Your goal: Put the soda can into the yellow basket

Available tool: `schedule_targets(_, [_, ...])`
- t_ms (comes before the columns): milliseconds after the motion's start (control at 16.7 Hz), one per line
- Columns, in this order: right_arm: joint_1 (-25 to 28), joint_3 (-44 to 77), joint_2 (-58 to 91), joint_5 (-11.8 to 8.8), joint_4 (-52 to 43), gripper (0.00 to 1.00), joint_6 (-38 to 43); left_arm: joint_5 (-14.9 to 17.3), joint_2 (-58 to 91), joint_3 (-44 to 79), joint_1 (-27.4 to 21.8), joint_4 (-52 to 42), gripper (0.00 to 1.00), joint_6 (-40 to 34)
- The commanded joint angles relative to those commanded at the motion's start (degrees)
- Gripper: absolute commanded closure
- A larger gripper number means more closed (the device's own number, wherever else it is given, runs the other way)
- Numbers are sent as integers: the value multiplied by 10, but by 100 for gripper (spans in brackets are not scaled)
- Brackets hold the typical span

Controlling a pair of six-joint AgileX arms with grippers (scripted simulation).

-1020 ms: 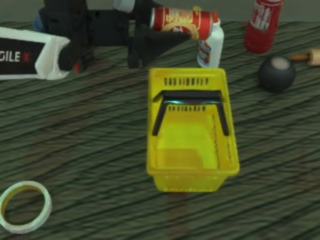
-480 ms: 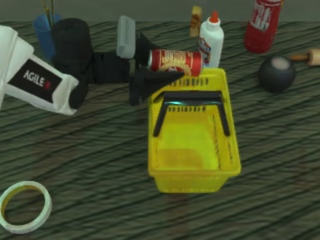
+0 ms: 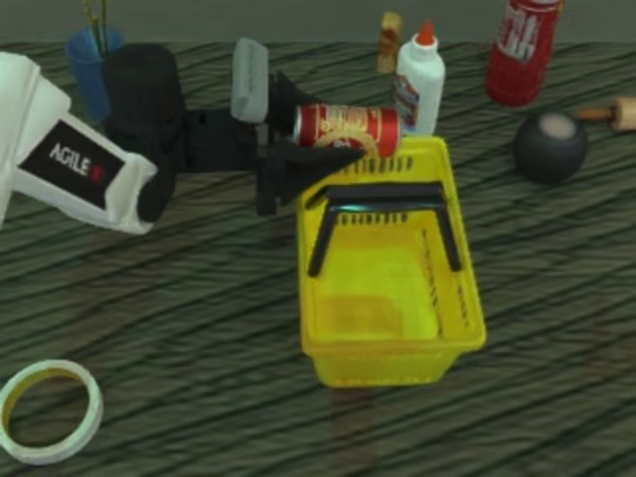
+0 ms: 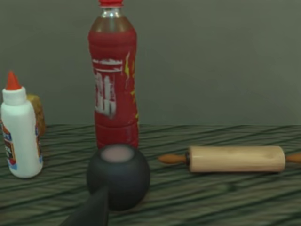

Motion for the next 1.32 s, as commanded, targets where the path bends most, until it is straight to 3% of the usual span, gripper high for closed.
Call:
schedule_targets(600, [0, 0, 0, 0, 0, 0, 0, 0, 0, 0, 0, 0, 2, 0])
schedule_targets(1320, [8, 15, 17, -1, -16, 0, -11, -12, -18, -7, 1, -9, 0, -3])
